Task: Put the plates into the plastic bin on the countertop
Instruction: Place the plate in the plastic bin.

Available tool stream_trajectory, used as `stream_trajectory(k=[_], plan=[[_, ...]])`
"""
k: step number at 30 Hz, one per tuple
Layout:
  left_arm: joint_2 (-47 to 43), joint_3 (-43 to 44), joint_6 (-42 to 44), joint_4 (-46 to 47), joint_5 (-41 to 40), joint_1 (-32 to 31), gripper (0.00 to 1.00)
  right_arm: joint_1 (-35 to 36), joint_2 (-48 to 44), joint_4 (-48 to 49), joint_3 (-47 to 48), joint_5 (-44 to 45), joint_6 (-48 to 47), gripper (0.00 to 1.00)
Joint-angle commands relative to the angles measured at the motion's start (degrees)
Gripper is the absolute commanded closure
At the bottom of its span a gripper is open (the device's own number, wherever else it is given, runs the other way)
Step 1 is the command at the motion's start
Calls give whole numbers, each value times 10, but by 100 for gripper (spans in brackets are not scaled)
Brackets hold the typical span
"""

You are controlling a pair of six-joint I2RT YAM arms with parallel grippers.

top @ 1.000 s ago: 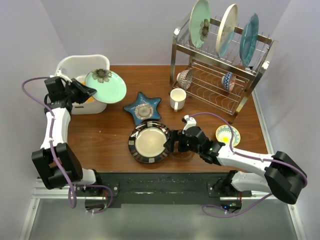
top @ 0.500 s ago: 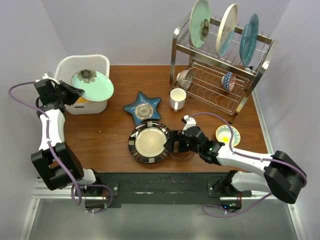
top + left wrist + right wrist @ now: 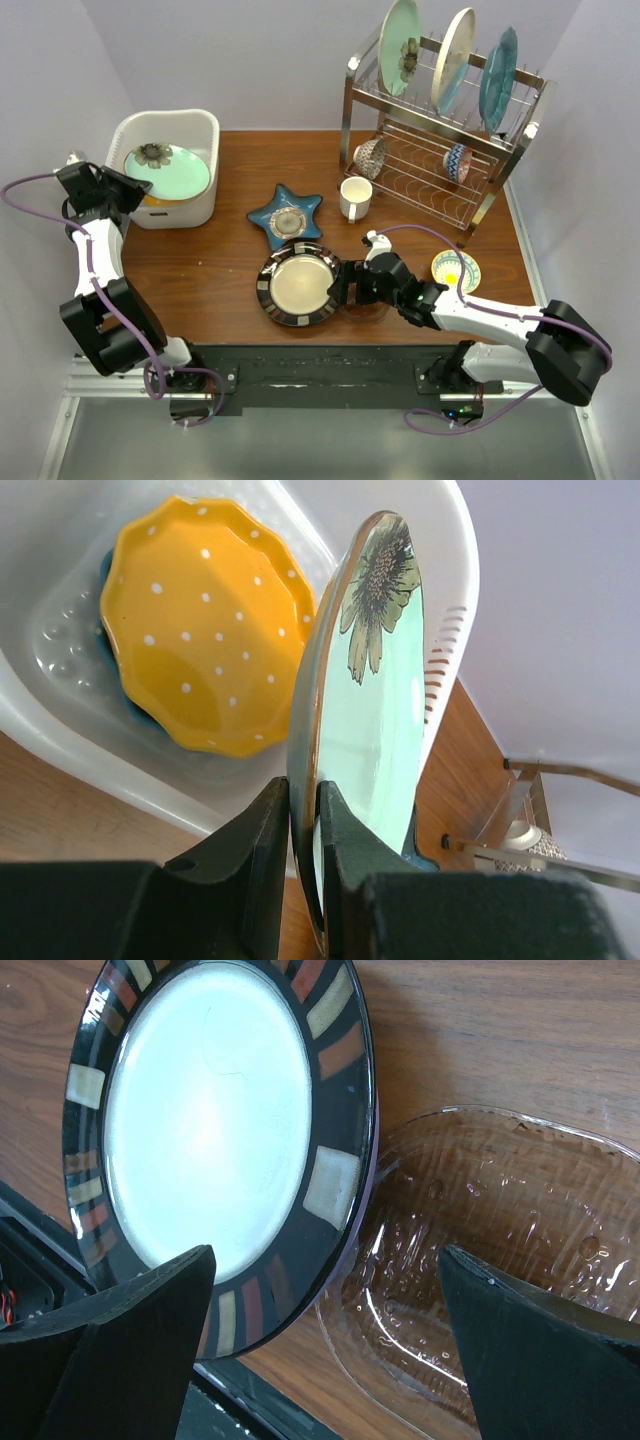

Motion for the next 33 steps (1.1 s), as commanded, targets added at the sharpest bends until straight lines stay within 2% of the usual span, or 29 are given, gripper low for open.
stream_trajectory(k=[1,13,19,33], plan=[[6,16,-5,64,-11,10,100,3,8,9,20,1,-8,4],[43,46,-8,62,-7,11,100,3,20,15,24,-5,-7,4],[58,29,-24,104,-5,11,100,3,27,16,28,-9,-7,4],[135,45,16,104,17,11,100,2,34,10,35,-7,-7,4]])
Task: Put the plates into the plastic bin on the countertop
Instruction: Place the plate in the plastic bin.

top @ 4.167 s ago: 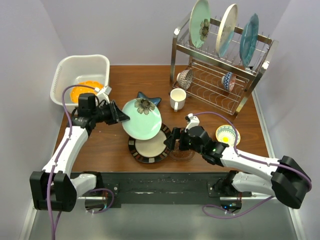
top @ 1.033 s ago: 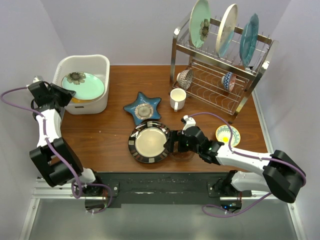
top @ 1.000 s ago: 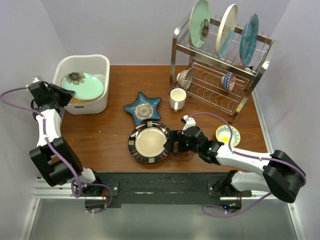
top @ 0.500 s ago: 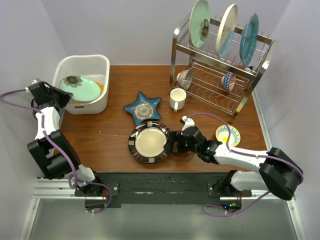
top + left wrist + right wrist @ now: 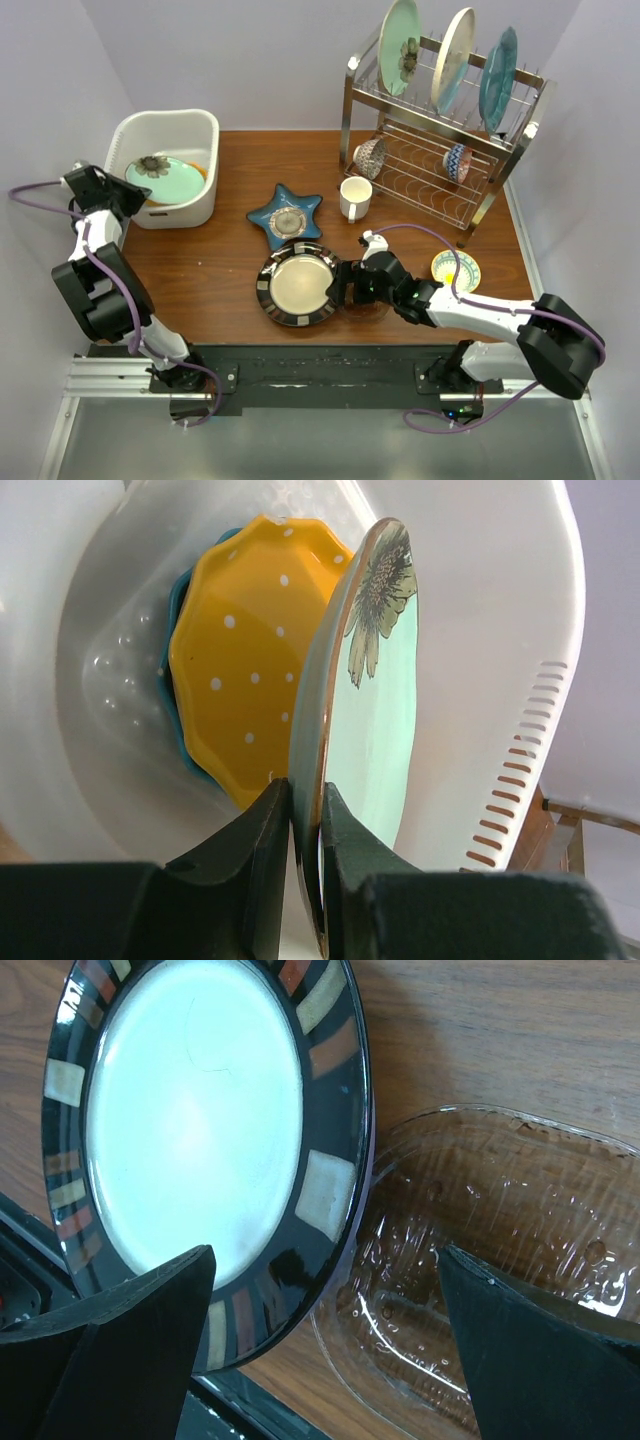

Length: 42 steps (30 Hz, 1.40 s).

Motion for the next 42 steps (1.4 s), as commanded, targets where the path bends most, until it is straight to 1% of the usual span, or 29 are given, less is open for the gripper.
stream_trajectory(k=[1,7,11,12,17,20,25,29,30,33,36,42], plan=[[19,37,28,38,42,1,100,3,7,12,26,-5,-5,4],[24,50,41,26,28,-1,99,3,14,13,28,-8,-2,4],[27,61,53,7,11,-1,94,3,17,15,29,-10,-2,4],[27,64,56,1,1,-1,91,3,19,15,30,-12,-1,4],[19,68,68,-13,-21,-2,90,3,20,13,30,-11,-1,4],[18,72,74,-16,-23,-5,87,3,20,13,31,-12,-2,4],[27,89,78,-31,-15,-12,81,2,21,13,30,-13,-1,4],[34,105,86,-50,-23,-19,75,3,21,13,30,-14,-2,4],[36,108,90,-54,-27,-19,71,3,21,13,30,-14,-3,3],[42,120,96,-68,-30,-22,64,3,21,13,30,-15,-2,3],[47,123,96,-72,-24,-24,58,3,21,14,29,-16,-1,3],[56,129,99,-77,-11,-25,54,3,17,11,30,-16,-2,3]])
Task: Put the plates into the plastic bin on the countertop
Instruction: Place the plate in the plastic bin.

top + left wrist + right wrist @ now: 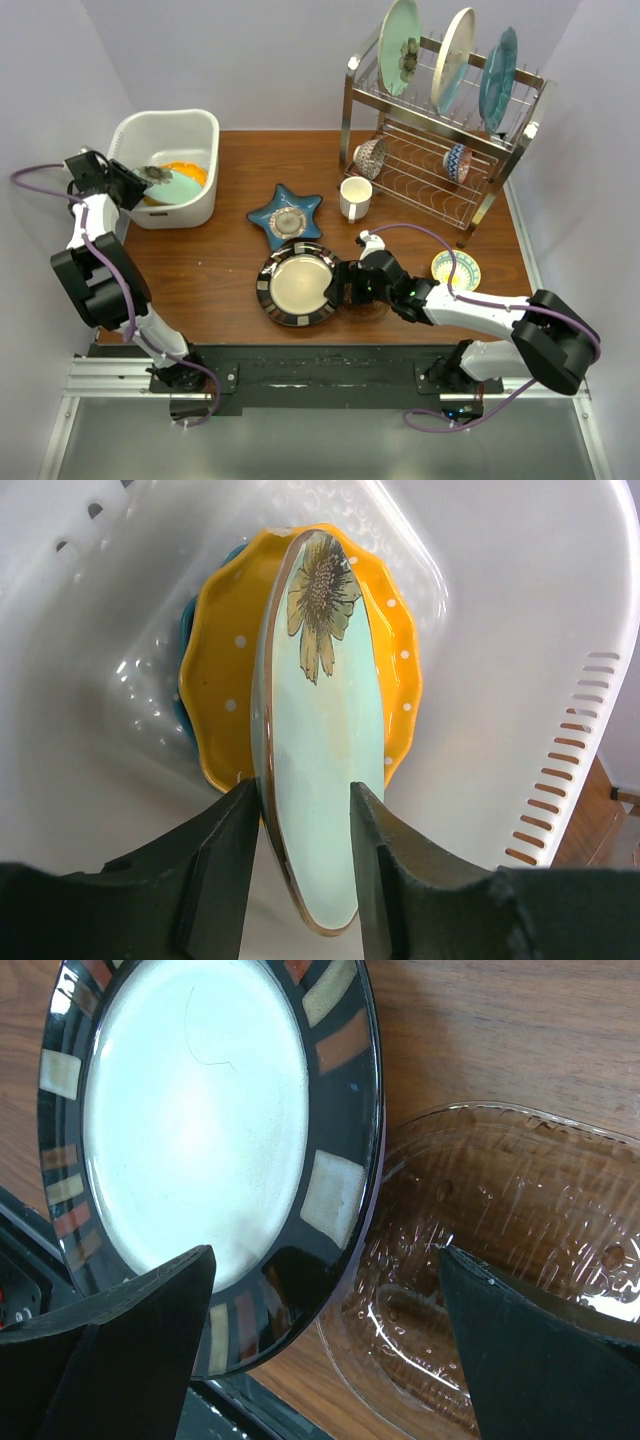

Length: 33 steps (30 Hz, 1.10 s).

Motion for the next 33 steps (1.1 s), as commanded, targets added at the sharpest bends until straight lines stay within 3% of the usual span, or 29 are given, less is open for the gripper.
stream_trajectory(k=[1,8,12,23,33], plan=[[5,31,19,18,23,-3,53,2,-2,11,20,-3,-3,3],[55,75,22,-15,43,-10,53,3,-3,11,20,-3,-1,4],[59,92,69,-26,-43,-51,53,2,-8,7,20,-1,-2,3],[110,137,84,-82,-75,-61,52,3,-19,-1,17,4,-5,3],[50,147,128,-115,-158,-85,51,3,-13,5,19,-4,-3,3]])
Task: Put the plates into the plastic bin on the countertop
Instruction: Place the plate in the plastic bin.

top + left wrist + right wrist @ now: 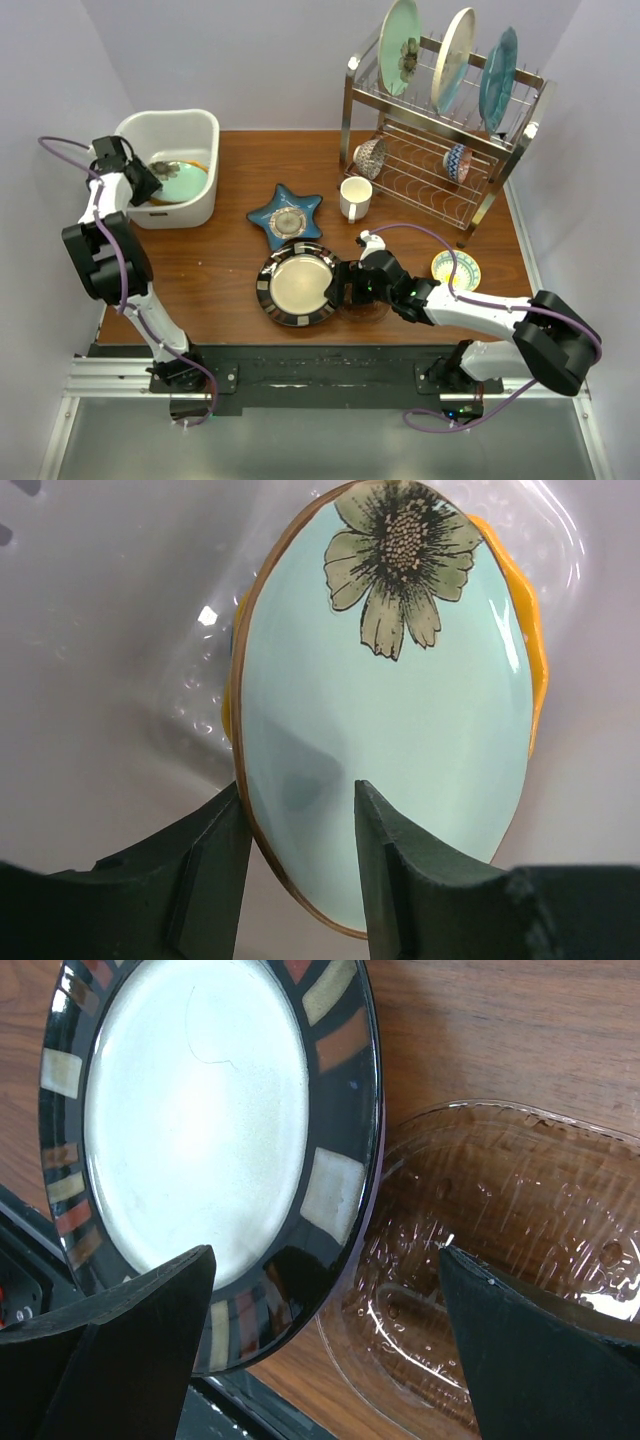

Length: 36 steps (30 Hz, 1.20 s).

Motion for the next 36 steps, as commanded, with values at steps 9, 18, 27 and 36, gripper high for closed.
stream_trajectory(k=[9,18,27,36], plan=[[-66,46,73,-31,-166,-64,51,3,-19,8,15,-3,-1,3],[-121,23,76,-29,-208,-89,51,2,-33,2,12,2,-2,3],[-269,-68,78,-16,-130,-114,50,3,-33,6,12,-3,1,4],[-412,-197,83,5,-76,-135,43,3,-33,20,9,-10,6,6]])
